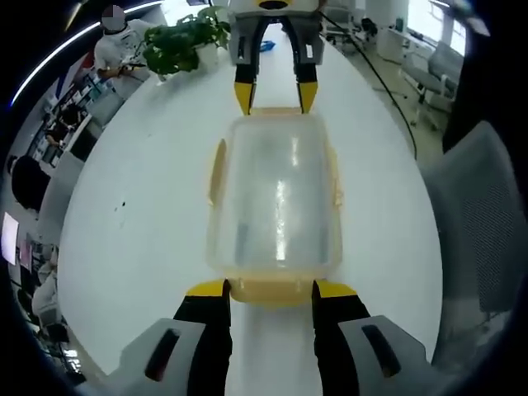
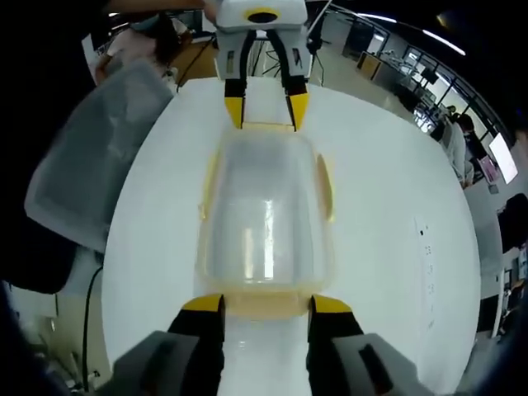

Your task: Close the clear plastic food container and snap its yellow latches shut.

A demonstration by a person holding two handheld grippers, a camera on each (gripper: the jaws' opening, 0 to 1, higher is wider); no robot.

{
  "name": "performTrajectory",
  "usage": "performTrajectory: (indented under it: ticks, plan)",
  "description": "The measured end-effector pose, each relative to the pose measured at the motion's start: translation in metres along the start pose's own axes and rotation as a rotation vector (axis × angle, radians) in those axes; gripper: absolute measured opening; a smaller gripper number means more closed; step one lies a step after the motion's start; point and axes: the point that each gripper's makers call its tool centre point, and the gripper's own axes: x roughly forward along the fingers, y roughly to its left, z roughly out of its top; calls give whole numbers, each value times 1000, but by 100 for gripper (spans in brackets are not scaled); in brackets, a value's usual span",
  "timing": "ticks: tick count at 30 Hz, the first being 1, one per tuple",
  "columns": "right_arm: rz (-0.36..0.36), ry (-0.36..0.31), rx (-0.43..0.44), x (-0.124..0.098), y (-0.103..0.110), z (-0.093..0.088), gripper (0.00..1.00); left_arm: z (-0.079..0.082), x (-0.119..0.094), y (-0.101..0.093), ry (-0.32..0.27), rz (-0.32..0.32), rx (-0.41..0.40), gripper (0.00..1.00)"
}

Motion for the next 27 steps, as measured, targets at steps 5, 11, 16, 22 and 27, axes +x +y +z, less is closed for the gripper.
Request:
performTrajectory:
  ticks: [5, 11, 16, 22, 27]
  plan:
    - [12, 13, 3, -1, 3, -9, 36, 7, 5, -5, -3, -13, -9, 35]
    - [16, 24, 3, -3, 5, -21, 36, 17, 12, -9, -9, -15, -22, 35]
    - [25, 36, 5, -4, 6, -32, 36, 27, 14, -12, -18, -18, -27, 35]
    - [43, 49, 8, -4, 10, -39, 36, 32, 19, -16, -8, -37, -40, 35]
    - [48, 58, 6, -4, 9, -43, 36, 33, 21, -15, -6, -40, -43, 35]
